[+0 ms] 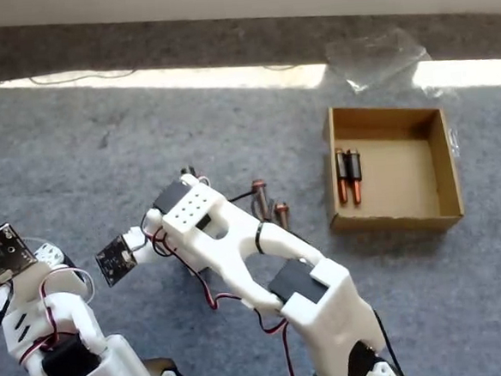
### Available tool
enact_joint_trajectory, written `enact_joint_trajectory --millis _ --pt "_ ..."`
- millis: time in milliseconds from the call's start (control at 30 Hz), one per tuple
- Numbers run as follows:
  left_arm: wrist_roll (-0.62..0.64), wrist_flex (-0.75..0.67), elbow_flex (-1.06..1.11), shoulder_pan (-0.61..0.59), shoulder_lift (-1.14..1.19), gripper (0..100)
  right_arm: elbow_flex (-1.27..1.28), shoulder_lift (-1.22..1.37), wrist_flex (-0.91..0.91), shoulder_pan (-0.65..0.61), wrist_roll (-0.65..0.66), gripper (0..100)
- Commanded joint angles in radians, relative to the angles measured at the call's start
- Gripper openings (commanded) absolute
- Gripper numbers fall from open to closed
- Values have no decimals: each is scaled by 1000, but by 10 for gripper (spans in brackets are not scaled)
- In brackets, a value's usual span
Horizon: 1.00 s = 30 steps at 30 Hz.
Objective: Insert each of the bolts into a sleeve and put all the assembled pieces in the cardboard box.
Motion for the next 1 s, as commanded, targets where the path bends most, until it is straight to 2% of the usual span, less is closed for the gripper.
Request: enact_joint_trajectory --millis 0,100,200,400,667,967 --pt "-5 -2 -7 -12 -7 6 2 39 15 -10 15 98" --pt "-5 -2 -5 -12 -7 6 2 51 13 -8 15 86" --pt "-5 -2 -5 -12 -7 6 2 51 12 -8 9 5" --pt "-5 -2 -5 -12 -7 6 -1 44 12 -8 -3 4" --pt "-5 -2 -5 -8 -7 6 -157 -28 13 1 -241 4" --pt "-5 -2 -5 -7 -7 6 -191 -102 12 39 -334 4"
